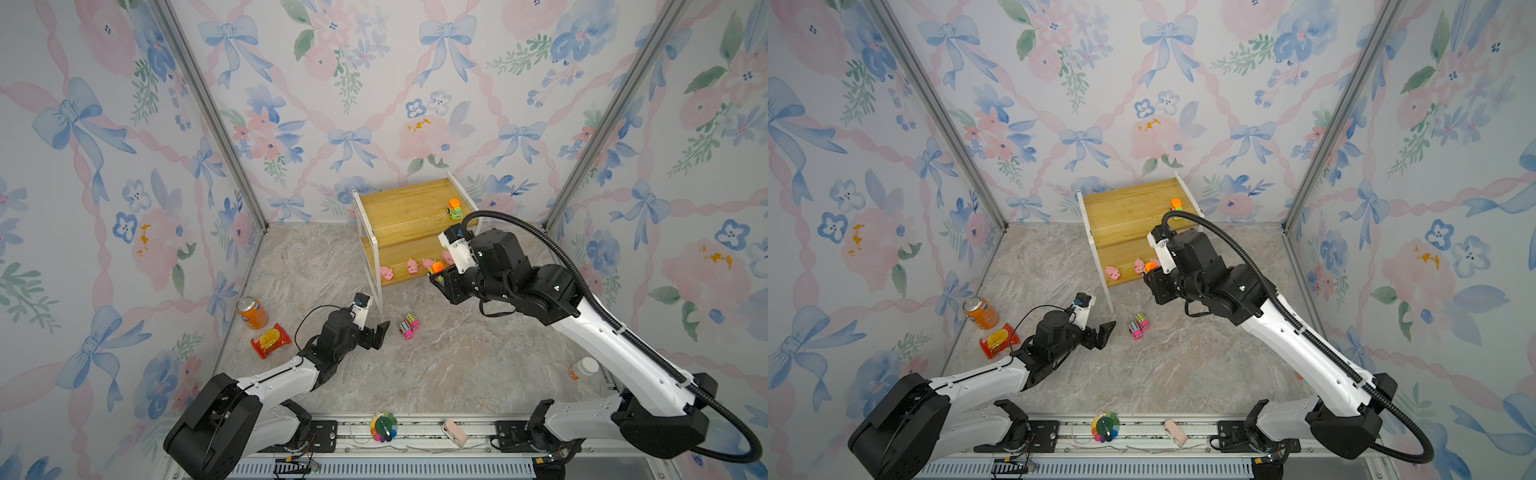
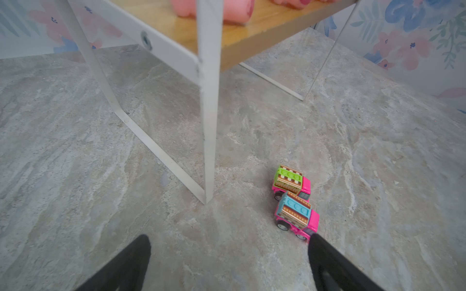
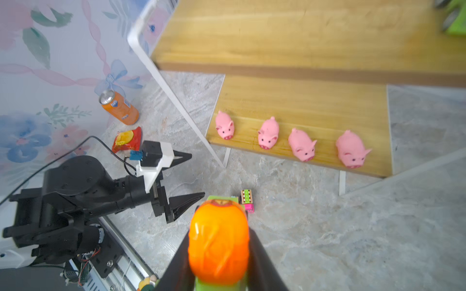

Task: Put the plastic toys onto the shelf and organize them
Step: 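Lift the green truck with the right gripper up over the top shelf, then lower the truck onto the top shelf beside the first truck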

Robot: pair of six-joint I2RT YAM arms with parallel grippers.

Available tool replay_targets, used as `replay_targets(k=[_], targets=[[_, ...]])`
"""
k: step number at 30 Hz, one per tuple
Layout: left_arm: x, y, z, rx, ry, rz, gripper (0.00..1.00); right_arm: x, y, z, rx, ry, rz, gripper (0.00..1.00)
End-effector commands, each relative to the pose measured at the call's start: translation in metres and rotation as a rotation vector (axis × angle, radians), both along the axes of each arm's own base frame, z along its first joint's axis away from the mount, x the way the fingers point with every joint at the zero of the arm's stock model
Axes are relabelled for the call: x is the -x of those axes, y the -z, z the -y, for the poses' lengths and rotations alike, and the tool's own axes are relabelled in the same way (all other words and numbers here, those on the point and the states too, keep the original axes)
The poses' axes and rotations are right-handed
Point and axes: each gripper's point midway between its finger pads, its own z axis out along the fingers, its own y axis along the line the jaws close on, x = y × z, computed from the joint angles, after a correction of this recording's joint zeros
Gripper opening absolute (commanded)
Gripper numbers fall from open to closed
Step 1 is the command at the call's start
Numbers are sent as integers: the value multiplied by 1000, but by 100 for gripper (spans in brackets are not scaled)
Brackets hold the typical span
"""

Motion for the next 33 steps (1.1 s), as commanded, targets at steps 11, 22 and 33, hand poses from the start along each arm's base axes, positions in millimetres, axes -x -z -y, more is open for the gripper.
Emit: replay_targets(k=[11,22,33], targets=[[2,-7,5,9,27,15,98,-75,-85,32,-34,172,285,33],[1,-6,6,8,31,10,98,-120,-64,6,2,193,332,33],[1,-8,4,7,25,18,98,-148,-41,-3,37,222,311,33]])
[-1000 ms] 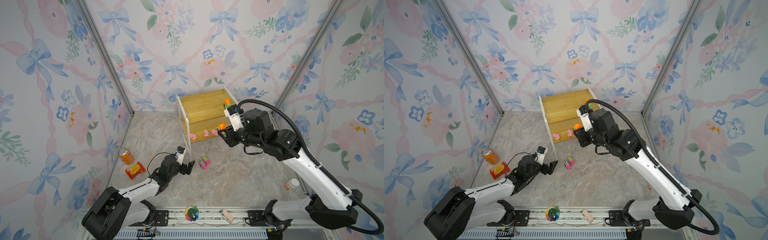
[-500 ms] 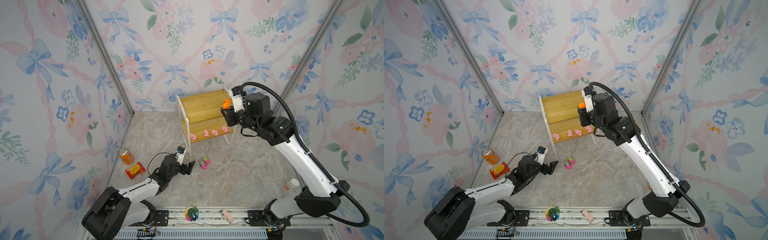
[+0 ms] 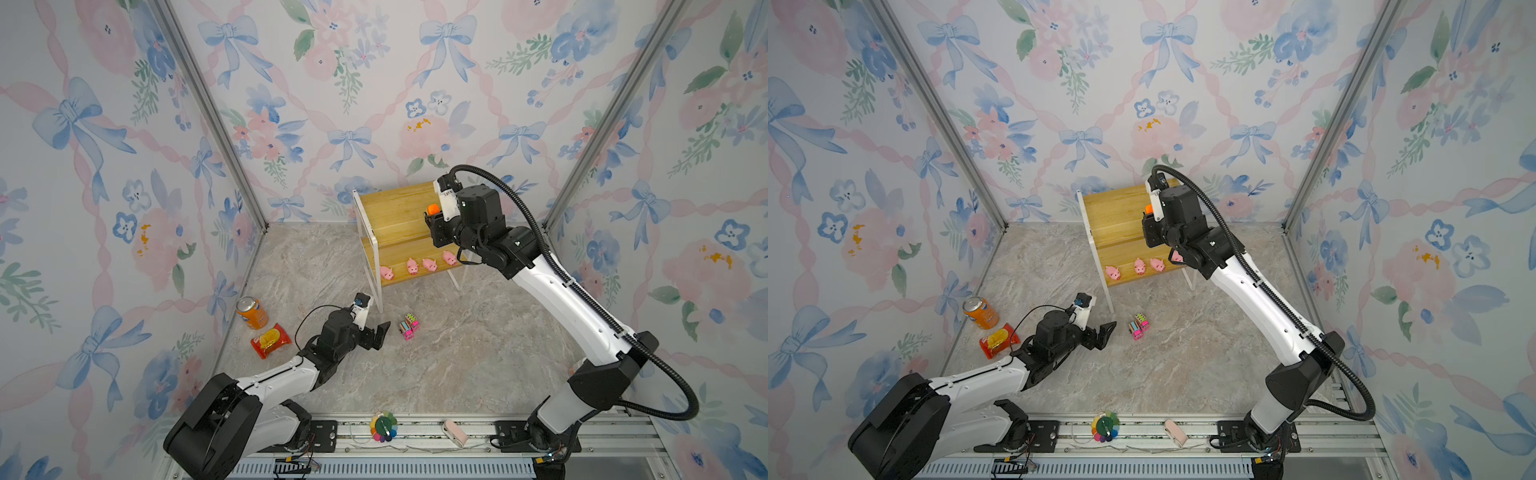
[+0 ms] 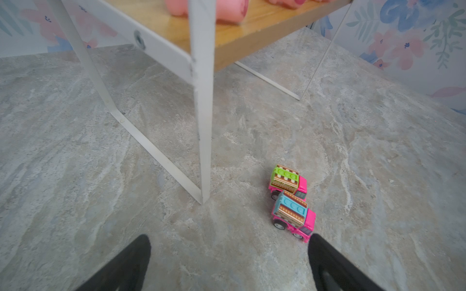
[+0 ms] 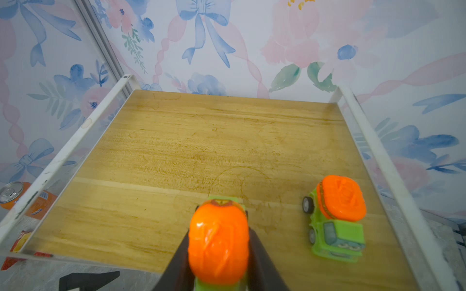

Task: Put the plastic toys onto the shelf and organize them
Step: 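Lower the truck onto the top shelf beside the first truck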

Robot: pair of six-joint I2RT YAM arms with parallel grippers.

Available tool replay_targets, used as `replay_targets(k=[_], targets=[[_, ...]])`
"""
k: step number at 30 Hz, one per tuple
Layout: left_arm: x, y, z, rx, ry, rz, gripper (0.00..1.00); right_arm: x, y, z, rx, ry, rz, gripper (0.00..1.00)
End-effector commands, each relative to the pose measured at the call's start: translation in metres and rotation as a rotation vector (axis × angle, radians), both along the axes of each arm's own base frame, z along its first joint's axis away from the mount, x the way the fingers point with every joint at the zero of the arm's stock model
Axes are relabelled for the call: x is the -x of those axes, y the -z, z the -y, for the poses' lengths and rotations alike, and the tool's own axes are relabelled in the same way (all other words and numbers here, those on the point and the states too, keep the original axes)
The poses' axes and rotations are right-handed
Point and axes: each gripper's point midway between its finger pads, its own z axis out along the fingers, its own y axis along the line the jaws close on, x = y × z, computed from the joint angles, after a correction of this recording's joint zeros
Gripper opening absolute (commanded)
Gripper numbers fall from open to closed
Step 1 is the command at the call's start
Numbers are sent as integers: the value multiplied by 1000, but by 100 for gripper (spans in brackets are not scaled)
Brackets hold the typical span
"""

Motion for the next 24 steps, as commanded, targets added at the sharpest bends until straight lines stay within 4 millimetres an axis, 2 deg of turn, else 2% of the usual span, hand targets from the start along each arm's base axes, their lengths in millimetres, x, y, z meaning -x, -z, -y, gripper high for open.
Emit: replay_targets(k=[1,13,14,16,24], targets=[[0,-9,2,4,13,25,98,-8,-19,7,-23,32,59,33],[1,-12,2,13,12,31,98,-21,-5,23,-36,88,30,33],[1,-12,2,13,12,33,98,-21,-5,23,-41,85,29,33],[1,-12,2,14,12,33,98,-28,8,18,-31,84,5,33],[2,-11,1,11,9,33,98,-32,17,8,-41,60,-23,34]])
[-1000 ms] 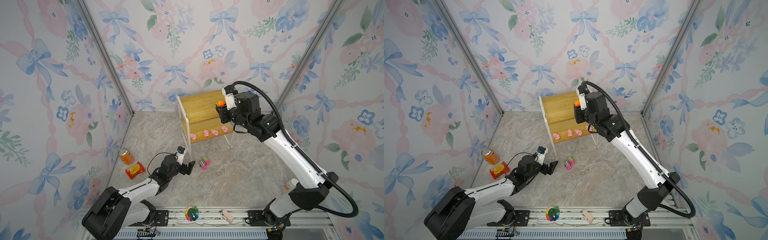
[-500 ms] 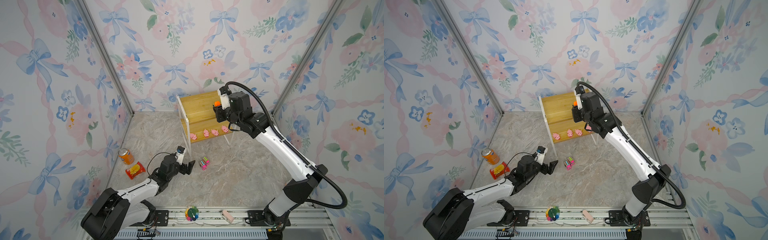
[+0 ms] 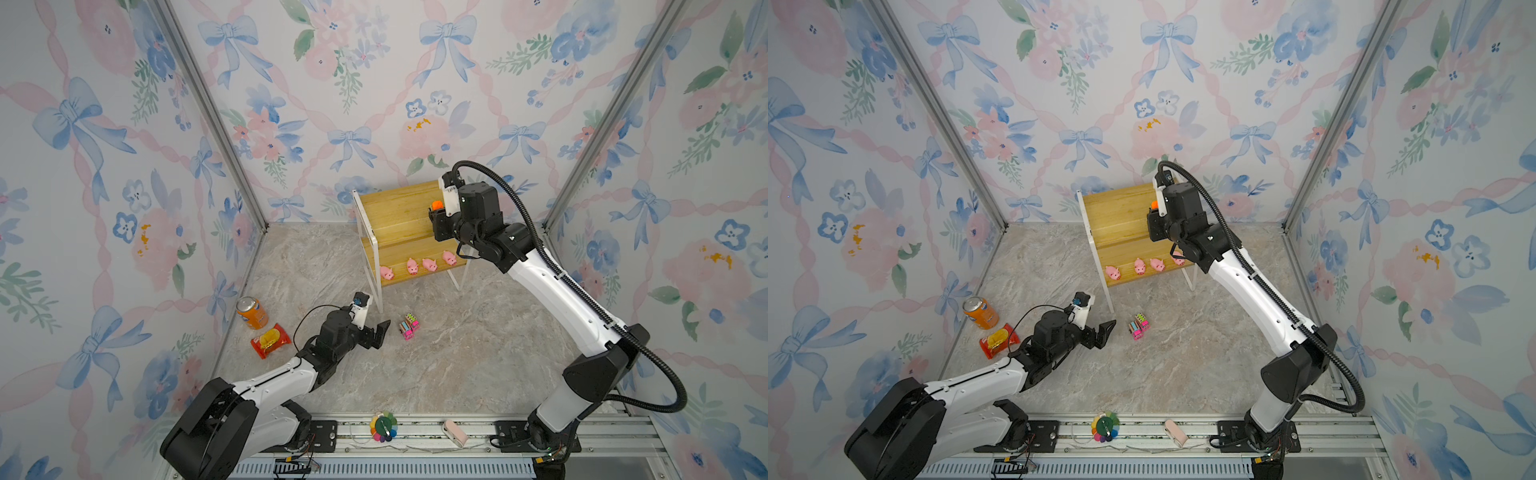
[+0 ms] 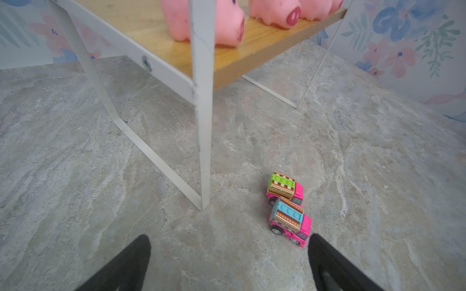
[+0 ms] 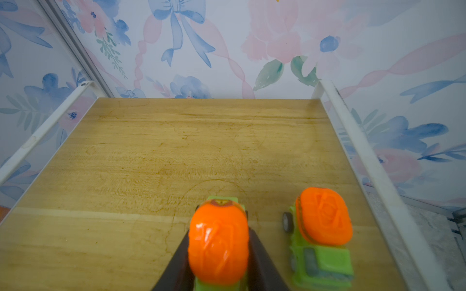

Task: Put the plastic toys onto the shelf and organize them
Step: 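Lower the truck onto the top shelf beside the first truck, then open the right gripper and release the truck on the top shelf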

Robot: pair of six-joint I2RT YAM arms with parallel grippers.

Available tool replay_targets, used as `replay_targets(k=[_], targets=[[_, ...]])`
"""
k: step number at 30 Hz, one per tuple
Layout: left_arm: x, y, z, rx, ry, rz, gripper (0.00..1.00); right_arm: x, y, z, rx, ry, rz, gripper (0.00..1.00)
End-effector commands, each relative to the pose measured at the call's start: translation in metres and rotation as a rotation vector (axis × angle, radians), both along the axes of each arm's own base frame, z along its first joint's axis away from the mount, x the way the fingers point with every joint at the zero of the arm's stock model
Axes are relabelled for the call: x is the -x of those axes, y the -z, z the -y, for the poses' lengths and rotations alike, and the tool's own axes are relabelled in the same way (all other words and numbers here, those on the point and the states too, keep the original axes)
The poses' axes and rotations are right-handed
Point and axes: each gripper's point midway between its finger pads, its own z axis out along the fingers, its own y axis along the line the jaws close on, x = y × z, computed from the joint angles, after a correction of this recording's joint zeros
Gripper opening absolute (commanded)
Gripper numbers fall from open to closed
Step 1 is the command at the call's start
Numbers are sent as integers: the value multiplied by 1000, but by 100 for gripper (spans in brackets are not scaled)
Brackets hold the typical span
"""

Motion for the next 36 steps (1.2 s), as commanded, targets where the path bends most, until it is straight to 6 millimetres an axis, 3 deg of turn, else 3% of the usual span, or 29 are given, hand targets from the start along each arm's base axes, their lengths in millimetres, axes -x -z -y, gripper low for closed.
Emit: replay_targets(k=[1,9,21,24,25,28,36], targets=[[2,-2,0,-4,8,9,98,-6,6,-5,-16,-3,-14,34],[2,-3,-1,-6,2,15,98,-8,13,-5,-7,1,-25,36],[2,-3,-2,-7,0,15,98,0,4,-3,-10,-10,-9,57],[2,-4,-1,-7,1,18,98,9,4,-2,8,-18,-1,63],[2,-3,-2,-6,0,17,98,18,-8,2,-5,-22,18,64],[3,-4,-2,-3,-1,18,98,32,-13,8,-14,-34,23,68],[2,-1,-1,-10,-1,11,98,85,-11,23,9,-83,-6,72]])
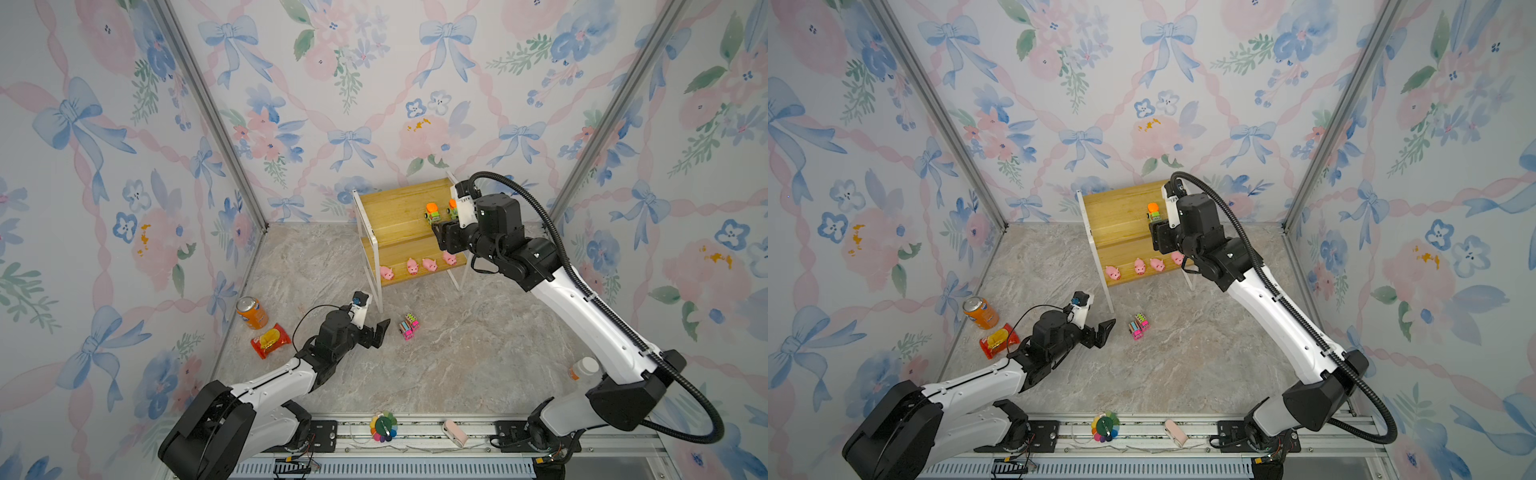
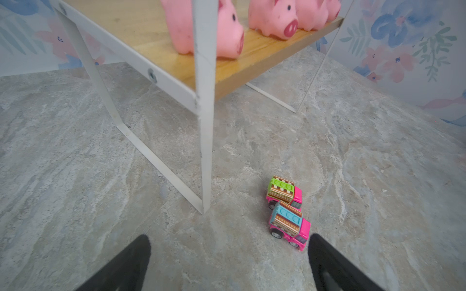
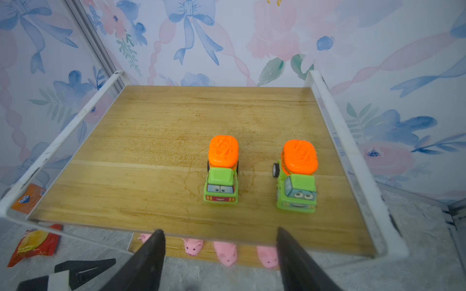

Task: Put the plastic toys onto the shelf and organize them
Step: 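Open the right gripper and release the truck on the top shelf, then withdraw the right gripper back over the two pink trucks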

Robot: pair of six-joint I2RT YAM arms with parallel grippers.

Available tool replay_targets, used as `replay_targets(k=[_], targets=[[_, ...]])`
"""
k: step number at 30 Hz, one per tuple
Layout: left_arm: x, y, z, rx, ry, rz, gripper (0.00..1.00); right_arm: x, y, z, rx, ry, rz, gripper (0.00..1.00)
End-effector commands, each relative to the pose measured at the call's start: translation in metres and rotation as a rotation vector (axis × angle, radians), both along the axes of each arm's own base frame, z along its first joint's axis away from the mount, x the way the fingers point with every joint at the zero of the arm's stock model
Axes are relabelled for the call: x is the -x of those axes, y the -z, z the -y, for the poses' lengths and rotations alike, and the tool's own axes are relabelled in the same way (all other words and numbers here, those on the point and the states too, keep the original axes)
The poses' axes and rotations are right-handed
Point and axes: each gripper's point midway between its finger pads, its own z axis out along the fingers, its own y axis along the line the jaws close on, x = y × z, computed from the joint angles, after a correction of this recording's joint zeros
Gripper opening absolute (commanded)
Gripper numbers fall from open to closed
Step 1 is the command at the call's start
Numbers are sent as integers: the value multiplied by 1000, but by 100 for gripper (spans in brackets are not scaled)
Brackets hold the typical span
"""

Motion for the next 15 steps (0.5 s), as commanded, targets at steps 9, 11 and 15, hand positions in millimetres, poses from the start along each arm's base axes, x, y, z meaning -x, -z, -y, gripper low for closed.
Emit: replay_targets(k=[9,11,15], targets=[[1,11,1,-32,10,-24,98,100,91,19,41,-93,-105,72],[0,13,1,-38,10,-28,98,111,131,17,32,-107,-166,72],[0,16,3,-42,15,-39,98,127,193,0,36,-138,-243,71]])
